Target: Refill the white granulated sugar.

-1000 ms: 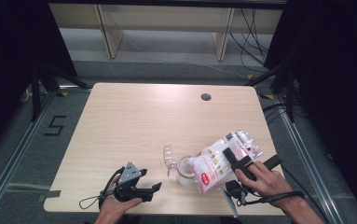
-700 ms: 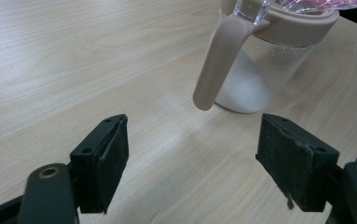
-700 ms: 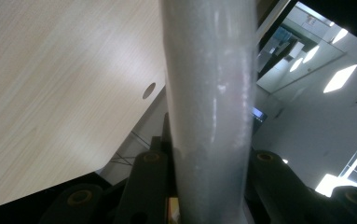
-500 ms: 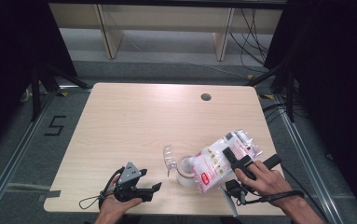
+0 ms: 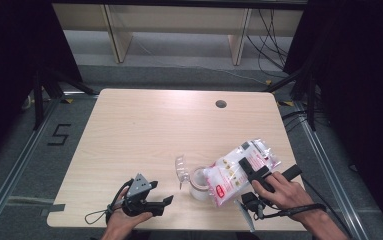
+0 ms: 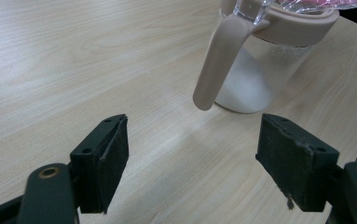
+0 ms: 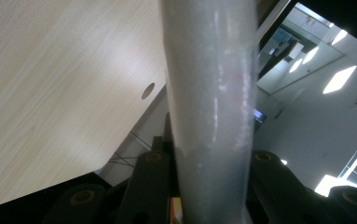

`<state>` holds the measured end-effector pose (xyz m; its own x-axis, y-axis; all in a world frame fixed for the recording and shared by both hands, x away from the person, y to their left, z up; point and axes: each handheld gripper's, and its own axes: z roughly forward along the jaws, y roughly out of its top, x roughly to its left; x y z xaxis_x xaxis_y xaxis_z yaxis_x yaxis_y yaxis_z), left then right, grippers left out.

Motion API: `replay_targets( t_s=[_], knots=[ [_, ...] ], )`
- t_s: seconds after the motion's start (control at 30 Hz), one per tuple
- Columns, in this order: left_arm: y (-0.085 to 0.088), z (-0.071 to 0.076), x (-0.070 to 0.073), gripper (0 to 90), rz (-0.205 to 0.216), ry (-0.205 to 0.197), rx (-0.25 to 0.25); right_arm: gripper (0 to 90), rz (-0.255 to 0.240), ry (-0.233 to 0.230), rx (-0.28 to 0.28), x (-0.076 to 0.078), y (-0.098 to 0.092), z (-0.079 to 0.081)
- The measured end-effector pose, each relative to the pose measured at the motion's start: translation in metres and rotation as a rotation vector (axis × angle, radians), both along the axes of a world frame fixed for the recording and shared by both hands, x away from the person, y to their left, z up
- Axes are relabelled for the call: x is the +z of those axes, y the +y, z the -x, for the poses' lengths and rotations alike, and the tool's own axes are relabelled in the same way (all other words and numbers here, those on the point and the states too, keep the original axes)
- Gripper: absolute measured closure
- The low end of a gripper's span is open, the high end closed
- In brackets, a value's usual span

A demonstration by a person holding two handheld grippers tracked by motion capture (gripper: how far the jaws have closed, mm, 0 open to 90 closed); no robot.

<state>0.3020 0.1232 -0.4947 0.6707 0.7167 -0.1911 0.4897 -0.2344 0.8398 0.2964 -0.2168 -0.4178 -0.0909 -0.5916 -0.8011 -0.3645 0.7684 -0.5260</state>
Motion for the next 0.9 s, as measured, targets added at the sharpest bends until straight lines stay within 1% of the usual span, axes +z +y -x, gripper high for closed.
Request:
replay_targets(
  t_s=[0.33, 0.47, 0.63, 0.67, 0.8, 0.83, 0.87, 0.9],
  knots=[
    [0.0001, -0.0001, -0.0001, 24.6, 0.002, -0.001, -0.001, 78.2, 0.003, -0.004, 0.003, 0.0007, 0.0008, -0.0002],
    [0.0000, 0.0003, 0.0003, 24.6, -0.003, 0.000, 0.002, 78.4, 0.003, -0.005, 0.004, 0.0008, 0.0008, 0.0000],
    [-0.0001, 0.0001, 0.0000, 24.6, 0.009, -0.004, 0.006, 78.7, -0.001, -0.006, 0.003, 0.0005, 0.0005, 0.0002],
    [0.0003, 0.0001, 0.0001, 24.6, 0.004, -0.004, 0.004, 78.8, 0.000, -0.004, 0.002, 0.0005, 0.0005, 0.0002],
    [-0.0003, 0.0002, 0.0000, 24.6, 0.009, -0.003, 0.005, 79.0, 0.002, -0.005, 0.003, 0.0011, 0.0009, 0.0001],
    [-0.0002, 0.0002, 0.0000, 24.6, 0.008, -0.005, 0.007, 79.1, 0.014, -0.006, 0.001, 0.0021, 0.0012, 0.0002],
    [-0.0001, 0.0003, 0.0001, 24.5, 0.008, -0.005, 0.007, 79.1, 0.001, -0.003, 0.002, 0.0014, 0.0011, 0.0001],
    [0.0000, 0.0002, 0.0002, 24.5, 0.008, -0.005, 0.007, 79.2, 0.008, -0.003, 0.000, 0.0018, 0.0012, 0.0002]
  ],
)
